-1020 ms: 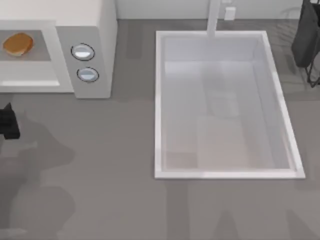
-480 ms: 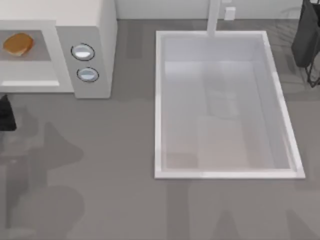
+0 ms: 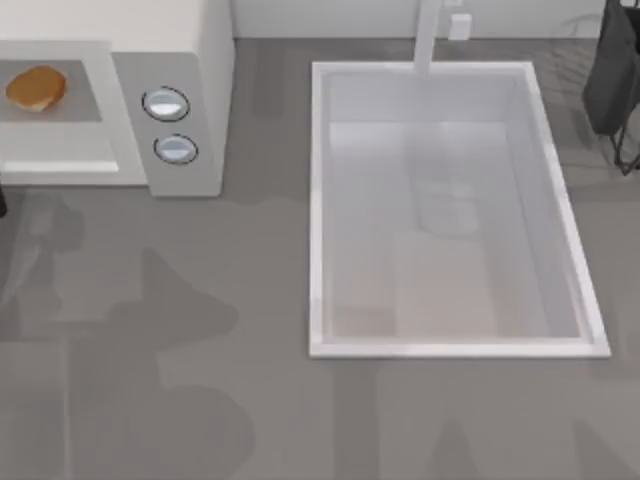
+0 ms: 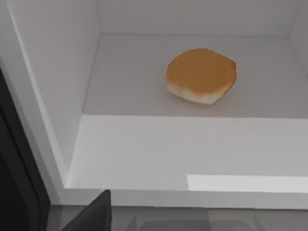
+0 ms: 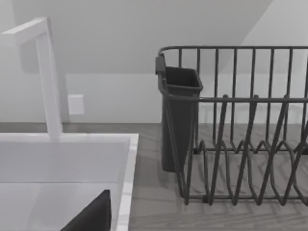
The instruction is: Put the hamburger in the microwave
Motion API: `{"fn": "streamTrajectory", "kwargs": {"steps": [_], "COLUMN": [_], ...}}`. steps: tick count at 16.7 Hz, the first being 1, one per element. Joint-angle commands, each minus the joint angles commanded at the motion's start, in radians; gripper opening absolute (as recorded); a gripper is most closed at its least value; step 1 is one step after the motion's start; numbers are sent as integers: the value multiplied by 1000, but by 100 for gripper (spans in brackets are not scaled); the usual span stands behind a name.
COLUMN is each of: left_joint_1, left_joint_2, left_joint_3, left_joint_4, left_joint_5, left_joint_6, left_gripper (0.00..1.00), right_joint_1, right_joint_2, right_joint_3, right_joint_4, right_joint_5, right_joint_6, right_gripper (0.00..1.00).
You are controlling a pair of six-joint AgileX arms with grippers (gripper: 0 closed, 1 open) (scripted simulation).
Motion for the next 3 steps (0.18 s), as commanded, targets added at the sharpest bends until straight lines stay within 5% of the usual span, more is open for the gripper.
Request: {"fn": "streamTrajectory", "kwargs": {"steps": [3], "left_joint_1": [0], "left_joint_2": [-34], "left_joint_3": [13], "left_joint_4": [-36], "left_joint_5": [0], "left_joint_6": [0], "left_gripper": [100], "right_joint_1": [0], "right_joint_2": [0], "right_joint_3": [0], "right_joint_4": [0], "right_joint_5": [0], "right_joint_6": [0], "right_gripper": [100]}}
